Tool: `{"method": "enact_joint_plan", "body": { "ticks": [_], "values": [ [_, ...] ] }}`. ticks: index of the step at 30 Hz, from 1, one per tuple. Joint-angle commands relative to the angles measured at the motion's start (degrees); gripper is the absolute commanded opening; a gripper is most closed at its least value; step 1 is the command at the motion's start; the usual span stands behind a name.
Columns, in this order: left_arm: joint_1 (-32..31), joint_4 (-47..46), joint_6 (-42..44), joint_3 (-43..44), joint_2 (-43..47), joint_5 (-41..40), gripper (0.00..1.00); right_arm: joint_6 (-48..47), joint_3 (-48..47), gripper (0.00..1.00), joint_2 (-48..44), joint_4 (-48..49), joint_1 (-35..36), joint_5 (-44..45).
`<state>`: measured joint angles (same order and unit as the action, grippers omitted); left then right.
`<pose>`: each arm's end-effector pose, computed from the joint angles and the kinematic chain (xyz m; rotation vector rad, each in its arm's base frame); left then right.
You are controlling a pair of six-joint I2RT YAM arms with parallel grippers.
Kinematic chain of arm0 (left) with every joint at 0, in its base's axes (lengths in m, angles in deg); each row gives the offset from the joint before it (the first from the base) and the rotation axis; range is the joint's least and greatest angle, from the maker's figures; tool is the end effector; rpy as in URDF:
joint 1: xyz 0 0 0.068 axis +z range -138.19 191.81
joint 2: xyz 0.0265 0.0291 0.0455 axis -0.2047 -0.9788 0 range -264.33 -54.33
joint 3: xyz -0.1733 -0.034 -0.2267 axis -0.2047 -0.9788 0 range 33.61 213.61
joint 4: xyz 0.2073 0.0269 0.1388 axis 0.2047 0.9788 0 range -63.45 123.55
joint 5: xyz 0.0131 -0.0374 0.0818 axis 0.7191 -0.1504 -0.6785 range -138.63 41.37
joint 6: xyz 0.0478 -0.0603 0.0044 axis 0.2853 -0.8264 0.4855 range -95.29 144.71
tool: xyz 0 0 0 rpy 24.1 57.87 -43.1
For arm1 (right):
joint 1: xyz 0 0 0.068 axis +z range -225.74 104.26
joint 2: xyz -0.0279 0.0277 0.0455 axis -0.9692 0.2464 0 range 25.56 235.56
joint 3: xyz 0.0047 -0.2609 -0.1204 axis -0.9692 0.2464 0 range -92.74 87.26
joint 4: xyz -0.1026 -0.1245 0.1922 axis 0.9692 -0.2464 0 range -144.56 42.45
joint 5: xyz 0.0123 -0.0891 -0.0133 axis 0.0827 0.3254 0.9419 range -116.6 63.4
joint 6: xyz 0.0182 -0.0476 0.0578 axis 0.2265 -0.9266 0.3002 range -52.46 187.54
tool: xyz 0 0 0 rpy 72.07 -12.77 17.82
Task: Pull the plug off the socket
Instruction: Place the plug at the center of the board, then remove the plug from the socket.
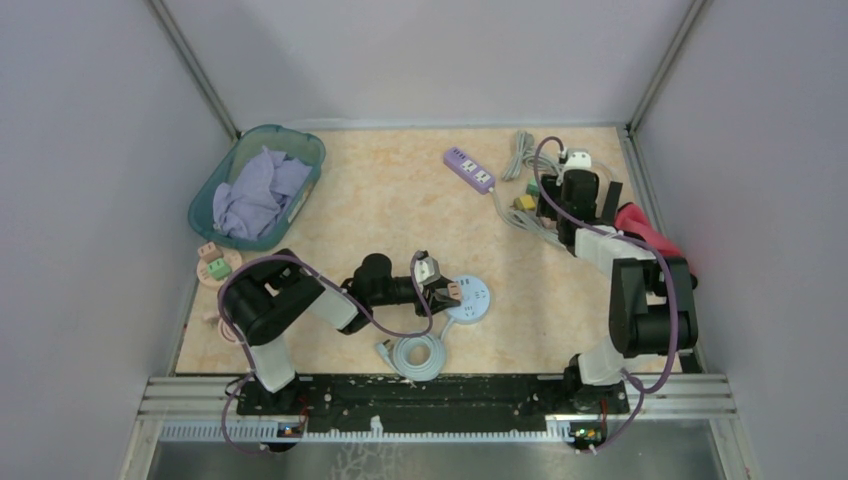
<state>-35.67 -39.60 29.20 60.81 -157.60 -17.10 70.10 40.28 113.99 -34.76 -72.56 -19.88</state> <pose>0.1953 -0.2638 0.1503 1.1607 1.4166 -1.0167 0.3492 0.0116 0.2159 0.0610 2.0666 -0.0598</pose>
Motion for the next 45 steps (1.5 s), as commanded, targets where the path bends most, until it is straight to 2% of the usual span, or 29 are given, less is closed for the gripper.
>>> {"method": "enact_joint_plan", "body": {
  "ticks": [1,2,6,11,13,18,20,23,28,37,40,45],
  "values": [
    [0.29,5.43,-0.48,-0.62,-0.18,-1.65,0.03,-0.50,-2.54,0.66,-0.43,0.47,-0.54,1.54],
    [0.29,5.61,-0.48,-0.46,-0.16,-1.67,0.03,-0.54,-2.54,0.70,-0.56,0.47,-0.54,1.54],
    [0.29,6.64,-0.52,0.10,0.14,-1.56,0.05,-1.17,-2.39,0.70,-2.02,0.43,-0.72,-0.56],
    [0.20,8.41,-0.55,1.03,0.60,-1.58,0.09,-4.45,-0.16,0.67,-6.91,1.61,-0.72,-11.26],
    [0.22,9.02,-0.70,1.41,0.80,-1.71,0.18,-7.93,1.58,0.66,-10.11,2.12,-0.72,-20.72],
    [-0.19,10.54,-1.21,2.17,1.57,-2.92,0.42,-18.93,3.22,0.66,-14.81,-3.14,-0.77,-53.01],
    [-0.39,10.82,-1.48,2.16,2.23,-3.66,0.54,-21.78,2.81,0.65,-15.23,-5.55,-0.74,-60.40],
    [-0.76,11.27,-2.05,2.22,3.71,-4.69,0.66,-25.63,2.31,0.64,-15.17,-8.49,-0.73,-66.88],
    [-1.84,12.29,-1.87,1.47,8.28,-6.57,0.78,-34.03,1.26,0.65,-15.12,-15.72,-0.61,-74.17],
    [-1.89,15.09,-1.17,-3.88,19.41,-9.73,0.78,-58.65,-0.32,0.76,-14.51,-35.08,0.81,-83.22],
    [-1.84,15.48,-1.72,-6.21,23.03,-10.63,0.78,-69.06,-1.79,0.78,-13.71,-43.59,2.65,-83.03],
    [-1.89,15.48,-3.18,-9.38,28.67,-12.21,0.78,-75.74,-1.93,0.79,-13.17,-47.36,6.87,-79.27]
  ]
}}
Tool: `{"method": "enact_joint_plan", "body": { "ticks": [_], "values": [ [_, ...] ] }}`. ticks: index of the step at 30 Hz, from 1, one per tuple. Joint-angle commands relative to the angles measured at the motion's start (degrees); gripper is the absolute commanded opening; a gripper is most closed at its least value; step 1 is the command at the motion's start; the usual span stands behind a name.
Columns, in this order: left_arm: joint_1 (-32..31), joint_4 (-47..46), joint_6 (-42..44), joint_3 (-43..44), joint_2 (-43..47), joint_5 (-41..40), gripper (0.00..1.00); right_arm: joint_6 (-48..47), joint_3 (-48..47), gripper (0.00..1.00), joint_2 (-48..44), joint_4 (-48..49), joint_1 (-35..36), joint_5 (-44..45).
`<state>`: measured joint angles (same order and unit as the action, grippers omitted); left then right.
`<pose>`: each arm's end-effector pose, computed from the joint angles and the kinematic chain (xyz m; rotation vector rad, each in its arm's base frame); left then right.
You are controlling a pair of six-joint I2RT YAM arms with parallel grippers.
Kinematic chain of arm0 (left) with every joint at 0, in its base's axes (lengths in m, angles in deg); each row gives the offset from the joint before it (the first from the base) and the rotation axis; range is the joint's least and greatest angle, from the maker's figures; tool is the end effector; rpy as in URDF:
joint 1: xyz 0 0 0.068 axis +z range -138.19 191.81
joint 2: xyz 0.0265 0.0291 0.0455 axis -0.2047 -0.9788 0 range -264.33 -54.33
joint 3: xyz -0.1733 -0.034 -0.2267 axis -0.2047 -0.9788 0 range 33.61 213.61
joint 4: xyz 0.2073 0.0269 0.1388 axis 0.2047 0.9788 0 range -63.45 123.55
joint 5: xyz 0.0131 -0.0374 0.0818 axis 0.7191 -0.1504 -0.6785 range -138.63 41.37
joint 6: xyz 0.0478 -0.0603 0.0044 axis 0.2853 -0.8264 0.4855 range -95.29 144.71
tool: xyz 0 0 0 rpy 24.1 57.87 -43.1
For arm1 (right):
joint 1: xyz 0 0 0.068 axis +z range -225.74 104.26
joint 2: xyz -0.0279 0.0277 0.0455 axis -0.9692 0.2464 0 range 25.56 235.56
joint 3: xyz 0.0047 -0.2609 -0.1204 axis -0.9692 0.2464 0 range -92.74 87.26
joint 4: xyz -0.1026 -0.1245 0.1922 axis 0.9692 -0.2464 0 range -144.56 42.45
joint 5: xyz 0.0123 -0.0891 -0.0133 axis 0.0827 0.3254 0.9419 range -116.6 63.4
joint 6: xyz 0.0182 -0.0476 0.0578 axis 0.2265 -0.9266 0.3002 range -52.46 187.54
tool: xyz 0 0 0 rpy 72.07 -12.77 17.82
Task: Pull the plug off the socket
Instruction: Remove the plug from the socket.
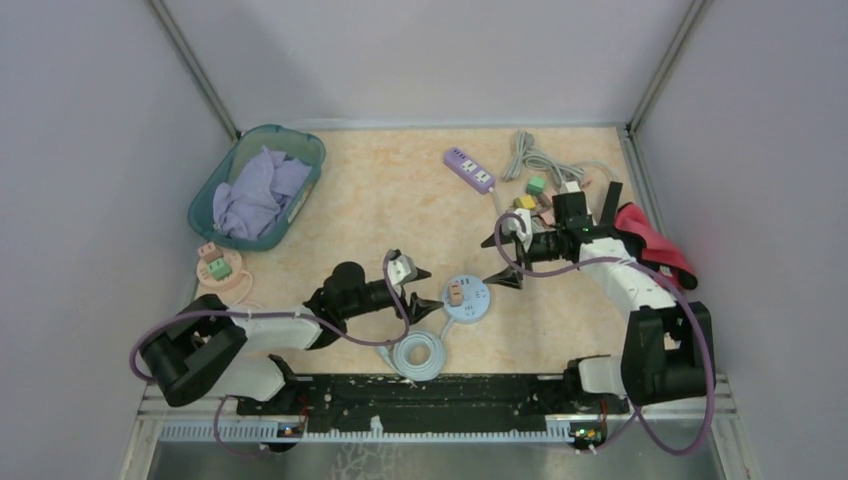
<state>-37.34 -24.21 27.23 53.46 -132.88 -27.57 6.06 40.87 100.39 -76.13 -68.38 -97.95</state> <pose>0.1595 -0.2205 0.1997 1.0257 1.4637 -0.9088 0.2230 0.0913 0.2445 -1.4200 1.3514 0.9676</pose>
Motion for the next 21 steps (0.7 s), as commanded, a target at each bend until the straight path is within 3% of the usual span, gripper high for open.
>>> {"method": "enact_joint_plan", "body": {
  "ticks": [1,8,21],
  "values": [
    [-0.25,0.19,-1.35,-2.64,4.59,-2.29,0.78,-13.61,-2.15,0.81,0.55,-6.68,3.38,-1.06],
    [-0.17,1.15,-2.41,-6.41,9.98,-7.79,0.79,-16.78,-1.01,0.84,1.93,-6.87,9.10,3.65],
    [-0.15,-2.39,-3.16,-9.70,9.28,-9.73,0.80,-5.88,-1.48,0.79,7.41,1.66,22.51,17.67]
  ]
}}
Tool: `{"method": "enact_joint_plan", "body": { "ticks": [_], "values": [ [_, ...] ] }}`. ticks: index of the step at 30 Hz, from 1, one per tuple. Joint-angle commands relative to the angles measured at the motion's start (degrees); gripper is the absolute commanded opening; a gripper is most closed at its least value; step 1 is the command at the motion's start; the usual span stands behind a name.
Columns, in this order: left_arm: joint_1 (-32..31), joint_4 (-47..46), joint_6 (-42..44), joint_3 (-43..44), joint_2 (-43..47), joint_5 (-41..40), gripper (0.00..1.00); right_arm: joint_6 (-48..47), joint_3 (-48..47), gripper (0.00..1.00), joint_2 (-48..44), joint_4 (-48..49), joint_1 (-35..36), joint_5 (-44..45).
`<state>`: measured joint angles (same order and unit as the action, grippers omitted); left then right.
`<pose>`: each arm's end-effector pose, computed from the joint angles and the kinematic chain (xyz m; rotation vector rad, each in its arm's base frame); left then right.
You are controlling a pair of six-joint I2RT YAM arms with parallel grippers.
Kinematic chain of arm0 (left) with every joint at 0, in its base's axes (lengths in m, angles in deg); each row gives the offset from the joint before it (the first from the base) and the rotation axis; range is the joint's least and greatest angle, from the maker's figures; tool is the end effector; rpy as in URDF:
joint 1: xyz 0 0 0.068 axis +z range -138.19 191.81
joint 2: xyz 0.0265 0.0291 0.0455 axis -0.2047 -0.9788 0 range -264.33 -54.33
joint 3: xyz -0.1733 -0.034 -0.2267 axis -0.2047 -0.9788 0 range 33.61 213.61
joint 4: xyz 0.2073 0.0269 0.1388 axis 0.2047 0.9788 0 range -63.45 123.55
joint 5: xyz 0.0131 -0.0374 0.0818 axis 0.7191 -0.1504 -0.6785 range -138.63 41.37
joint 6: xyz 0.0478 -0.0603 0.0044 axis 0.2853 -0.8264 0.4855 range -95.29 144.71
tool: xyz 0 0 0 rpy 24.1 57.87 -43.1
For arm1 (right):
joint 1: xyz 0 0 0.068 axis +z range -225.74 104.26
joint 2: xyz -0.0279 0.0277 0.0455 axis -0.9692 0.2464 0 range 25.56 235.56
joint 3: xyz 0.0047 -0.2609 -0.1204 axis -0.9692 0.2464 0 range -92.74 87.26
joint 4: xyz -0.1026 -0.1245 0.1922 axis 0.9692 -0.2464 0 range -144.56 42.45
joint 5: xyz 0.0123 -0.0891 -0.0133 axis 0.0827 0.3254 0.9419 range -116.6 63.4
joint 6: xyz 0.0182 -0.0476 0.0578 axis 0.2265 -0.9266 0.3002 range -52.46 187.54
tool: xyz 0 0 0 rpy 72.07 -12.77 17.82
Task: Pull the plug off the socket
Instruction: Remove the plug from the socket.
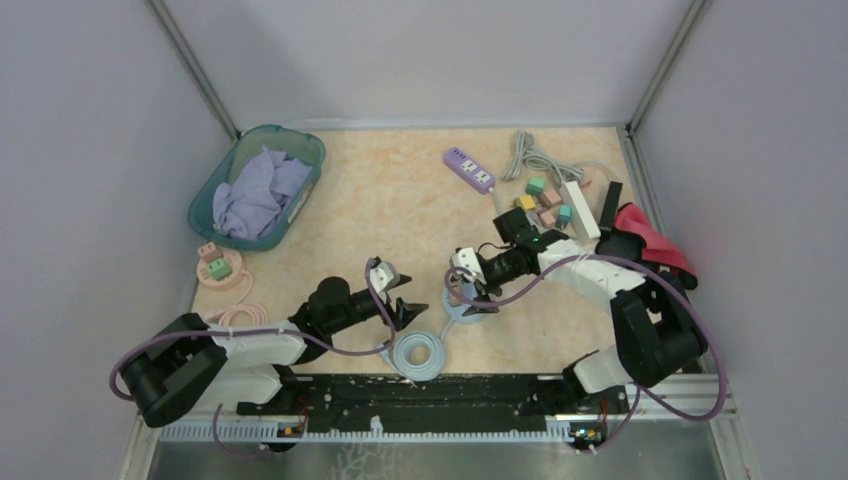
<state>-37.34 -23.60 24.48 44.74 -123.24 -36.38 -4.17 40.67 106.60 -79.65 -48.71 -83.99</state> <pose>0.1411 -0.1844 0.1897 0.8805 1.5360 -0.8161 0.1948 0.1613 0.2060 -1.8586 1.2608 0.9537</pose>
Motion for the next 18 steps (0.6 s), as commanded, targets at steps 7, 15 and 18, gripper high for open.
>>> {"method": "enact_joint_plan", "body": {
  "ticks": [7,15,18],
  "values": [
    [-0.14,-4.52,-0.09,-1.93,-0.43,-0.27,0.80,11.38,-1.26,0.73,2.74,10.66,5.05,9.18],
    [-0.16,-7.24,1.00,-1.91,-2.55,2.52,0.80,11.13,-3.14,0.51,5.13,8.93,7.14,12.11],
    [-0.12,-10.69,3.18,-1.96,-4.73,4.36,0.80,10.63,-4.28,0.31,5.45,7.51,7.16,12.21]
  ]
}}
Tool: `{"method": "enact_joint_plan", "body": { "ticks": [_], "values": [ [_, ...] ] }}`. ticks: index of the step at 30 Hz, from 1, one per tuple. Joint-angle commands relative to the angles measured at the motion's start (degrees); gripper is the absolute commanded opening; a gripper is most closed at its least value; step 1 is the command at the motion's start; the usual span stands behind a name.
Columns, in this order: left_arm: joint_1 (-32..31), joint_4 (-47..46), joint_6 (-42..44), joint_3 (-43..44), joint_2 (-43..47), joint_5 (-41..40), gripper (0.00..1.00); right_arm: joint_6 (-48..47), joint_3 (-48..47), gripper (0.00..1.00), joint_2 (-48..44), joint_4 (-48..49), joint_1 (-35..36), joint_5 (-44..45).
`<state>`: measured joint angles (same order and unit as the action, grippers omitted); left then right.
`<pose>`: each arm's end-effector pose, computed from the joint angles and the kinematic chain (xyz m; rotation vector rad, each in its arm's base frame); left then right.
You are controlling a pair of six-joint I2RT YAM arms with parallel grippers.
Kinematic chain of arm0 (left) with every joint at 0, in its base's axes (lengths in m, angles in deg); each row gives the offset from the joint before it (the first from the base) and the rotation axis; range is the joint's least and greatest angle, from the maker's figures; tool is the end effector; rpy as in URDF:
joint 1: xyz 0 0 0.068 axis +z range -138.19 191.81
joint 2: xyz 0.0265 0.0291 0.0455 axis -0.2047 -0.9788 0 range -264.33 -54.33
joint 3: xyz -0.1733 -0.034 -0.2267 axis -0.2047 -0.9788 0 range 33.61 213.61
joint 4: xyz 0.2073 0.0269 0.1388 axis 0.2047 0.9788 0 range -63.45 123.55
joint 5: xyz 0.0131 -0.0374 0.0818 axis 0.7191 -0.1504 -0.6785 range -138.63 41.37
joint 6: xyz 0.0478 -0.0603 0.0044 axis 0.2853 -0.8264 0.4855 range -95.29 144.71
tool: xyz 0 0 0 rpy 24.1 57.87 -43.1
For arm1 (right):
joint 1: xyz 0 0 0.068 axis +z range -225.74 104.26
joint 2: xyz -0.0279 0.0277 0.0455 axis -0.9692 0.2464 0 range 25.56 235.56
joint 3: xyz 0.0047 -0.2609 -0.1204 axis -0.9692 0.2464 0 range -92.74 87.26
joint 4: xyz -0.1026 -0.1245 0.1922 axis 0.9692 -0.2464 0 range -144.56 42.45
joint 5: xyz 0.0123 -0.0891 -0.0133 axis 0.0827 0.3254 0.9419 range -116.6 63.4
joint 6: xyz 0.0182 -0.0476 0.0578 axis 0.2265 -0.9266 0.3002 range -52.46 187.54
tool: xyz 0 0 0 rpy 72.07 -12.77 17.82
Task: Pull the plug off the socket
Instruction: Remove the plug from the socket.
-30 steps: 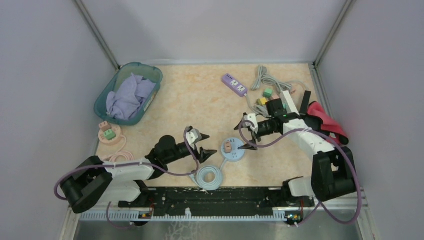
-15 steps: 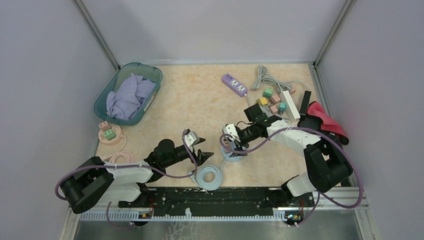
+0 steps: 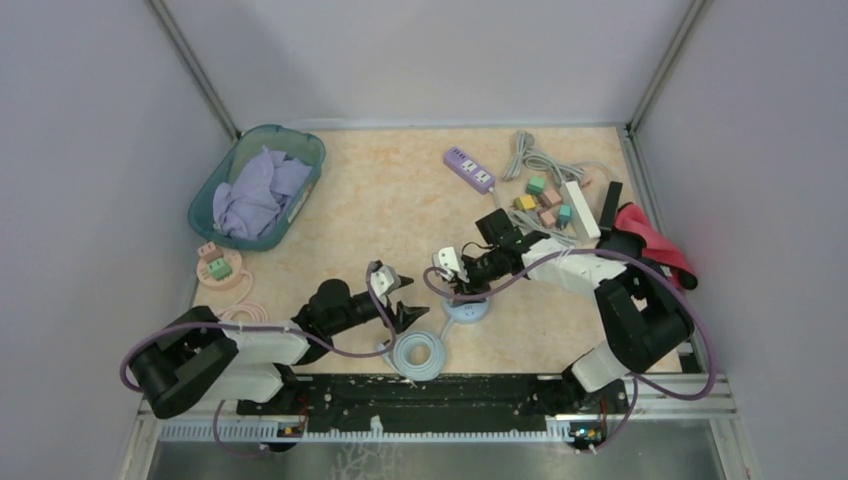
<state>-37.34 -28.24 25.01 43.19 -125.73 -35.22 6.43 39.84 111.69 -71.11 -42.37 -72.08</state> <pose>0.1395 -0.1847 0.1834 0.8980 1.5148 -0.8279 0.2056 0.1913 0.1863 -1.9075 1.4299 0.8246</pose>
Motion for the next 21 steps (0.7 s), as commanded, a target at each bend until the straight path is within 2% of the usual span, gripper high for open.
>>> {"method": "enact_joint_plan", "body": {
  "ticks": [1,6,12,16,21],
  "values": [
    [-0.22,-7.63,3.29,-0.37,-3.21,3.83,0.81,0.03,-3.76,0.26,0.31,-1.39,0.82,0.25],
    [-0.28,-15.08,6.18,0.76,-9.51,5.81,0.83,-0.30,-4.14,0.10,-0.78,-1.85,0.82,-1.05],
    [-0.17,-21.83,3.90,1.17,-14.65,3.14,0.90,-4.14,-2.21,0.00,-4.78,-1.02,0.67,-2.47],
    [0.13,-24.56,-3.36,0.48,-14.48,0.01,0.95,-5.32,0.26,0.00,-8.90,1.67,-1.07,-5.38],
    [4.52,-20.17,-21.36,3.21,-13.07,1.29,0.96,-9.57,1.11,0.00,-11.31,0.46,-3.28,-9.72]
  ]
}}
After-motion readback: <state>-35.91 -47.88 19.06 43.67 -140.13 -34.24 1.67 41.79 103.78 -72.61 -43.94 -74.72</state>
